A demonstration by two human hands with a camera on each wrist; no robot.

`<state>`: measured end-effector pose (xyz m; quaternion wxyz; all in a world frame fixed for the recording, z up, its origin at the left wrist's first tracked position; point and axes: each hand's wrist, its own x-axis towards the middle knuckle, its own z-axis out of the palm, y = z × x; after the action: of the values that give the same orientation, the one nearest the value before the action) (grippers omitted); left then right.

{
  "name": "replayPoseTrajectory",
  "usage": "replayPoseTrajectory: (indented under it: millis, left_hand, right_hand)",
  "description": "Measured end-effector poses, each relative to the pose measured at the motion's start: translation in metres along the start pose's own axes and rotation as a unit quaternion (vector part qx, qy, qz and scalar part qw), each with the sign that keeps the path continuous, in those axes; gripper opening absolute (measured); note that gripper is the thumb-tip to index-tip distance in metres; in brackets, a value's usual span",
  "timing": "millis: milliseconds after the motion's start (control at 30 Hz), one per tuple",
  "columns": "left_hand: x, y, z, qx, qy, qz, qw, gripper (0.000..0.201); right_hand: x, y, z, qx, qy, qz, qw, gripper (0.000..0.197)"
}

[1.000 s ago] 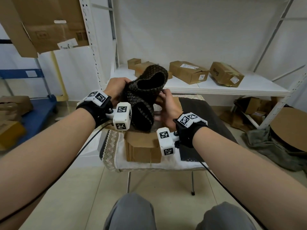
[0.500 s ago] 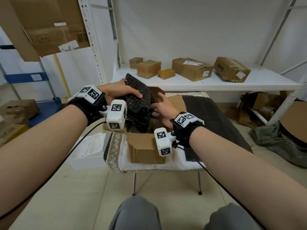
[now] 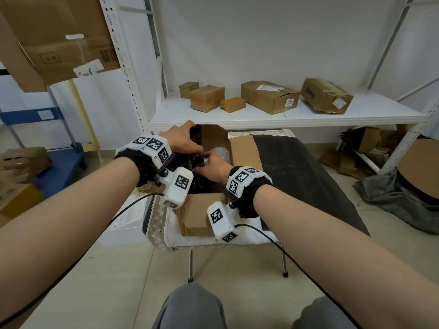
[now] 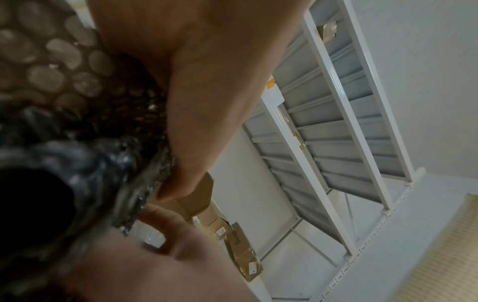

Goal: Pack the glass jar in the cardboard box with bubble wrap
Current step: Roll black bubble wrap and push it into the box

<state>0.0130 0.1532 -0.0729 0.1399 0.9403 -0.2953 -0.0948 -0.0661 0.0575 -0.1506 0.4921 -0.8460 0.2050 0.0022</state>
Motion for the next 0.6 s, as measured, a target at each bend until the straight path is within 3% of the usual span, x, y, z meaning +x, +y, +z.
replayPoseTrajectory:
  millis: [133,267,400,600]
  left_hand:
    - [0.007,-0.002,-0.01,0.014,0.011,-0.022,1.0,0.074]
    - [0.009,-0.005,-0.023,-0.084,-0.003,-0.011,0.996,0.045]
    - [0.011,-0.007,-0.023,-0.124,0.004,0.009,0.992,0.04]
    - [0.015,-0.005,-0.006,-0.162,-0.026,0.034,0.986,0.034]
  right_hand:
    - [0.002,0.0,0.004,-0.009,-0.004,-0.001,1.0,0.065]
    - [0.002,0.004,0.01,0.031,0.007,-0.024,0.999,0.078]
    - [0.004,0.008,0.01,0.05,0.013,-0.067,0.996,0.085]
    - [0.0,0.01,0.005,0.05,-0.003,-0.076,0.996,0.06]
